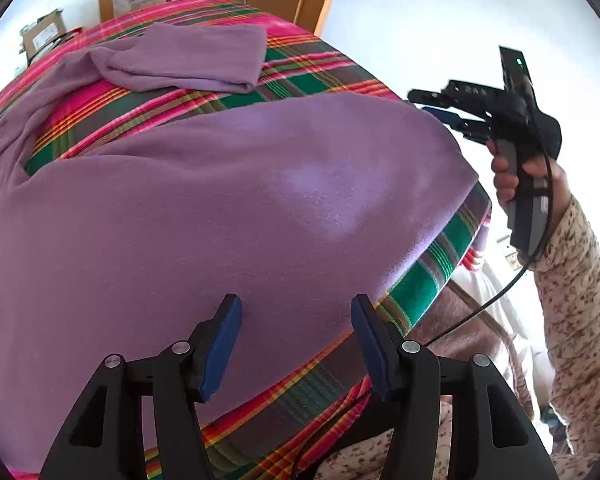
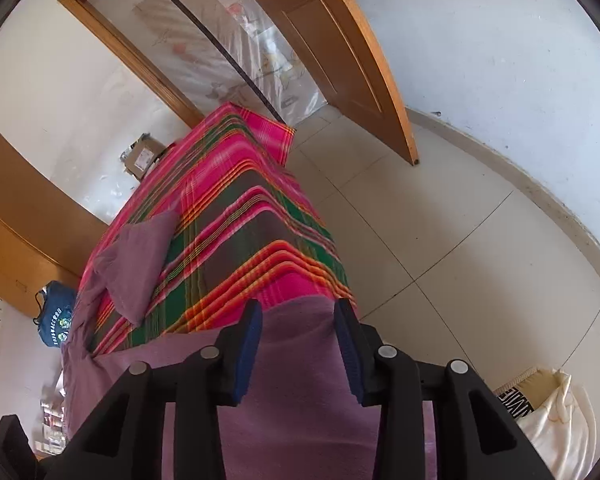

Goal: Fold clothes

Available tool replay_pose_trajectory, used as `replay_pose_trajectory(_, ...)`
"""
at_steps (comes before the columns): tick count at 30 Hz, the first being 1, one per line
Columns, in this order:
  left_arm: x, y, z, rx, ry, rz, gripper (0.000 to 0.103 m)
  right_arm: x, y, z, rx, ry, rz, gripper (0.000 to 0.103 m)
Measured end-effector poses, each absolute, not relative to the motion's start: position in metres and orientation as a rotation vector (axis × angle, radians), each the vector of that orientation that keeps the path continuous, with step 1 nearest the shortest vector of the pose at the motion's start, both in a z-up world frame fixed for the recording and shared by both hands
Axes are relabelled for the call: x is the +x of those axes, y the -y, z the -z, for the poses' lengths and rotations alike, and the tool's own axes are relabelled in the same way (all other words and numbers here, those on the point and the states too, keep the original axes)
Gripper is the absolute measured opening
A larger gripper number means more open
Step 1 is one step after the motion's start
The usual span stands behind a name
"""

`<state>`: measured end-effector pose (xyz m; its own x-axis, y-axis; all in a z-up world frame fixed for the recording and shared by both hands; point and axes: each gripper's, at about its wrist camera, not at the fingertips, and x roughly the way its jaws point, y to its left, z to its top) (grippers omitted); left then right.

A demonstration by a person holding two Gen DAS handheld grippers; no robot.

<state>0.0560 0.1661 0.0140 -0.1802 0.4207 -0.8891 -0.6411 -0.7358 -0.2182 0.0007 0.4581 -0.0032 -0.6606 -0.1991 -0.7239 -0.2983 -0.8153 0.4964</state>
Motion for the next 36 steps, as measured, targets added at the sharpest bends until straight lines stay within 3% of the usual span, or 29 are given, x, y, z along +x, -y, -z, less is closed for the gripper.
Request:
replay_pose_trajectory(2,0.055,-0.167,-0.014,-1.389,-0.268,-1.973,0.059,-0.001,-0.455,0.004,-1.281,-0.887,-2.636,0.021)
replay_pose_trajectory(8,0.053,-0.168,-0.013,-1.393,-0.256,-1.975,0.059,0.003,-0.445,-0.006,-1.231,-0.738,-2.632,0.008)
replay_pose_trajectory(23,0.032,-0.141,-0.026,-1.388,-0.182,-2.051,0.059,-0.023,-0.424,-0.027,-1.220,-0.510,-2.554,0.012)
replay_pose_trajectory(31,-0.018,-0.050,-0.087,-1.362,-0.119,-2.313,0.059,-0.037,-0.392,-0.109,-1.113,-0.422,-2.728,0.013)
replay_pose_trajectory(36,-0.050,0.020,-0.144,-1.342,-0.119,-2.505,0.059,-0.050,-0.360,-0.183,-1.015,-0.314,-2.882,0.024)
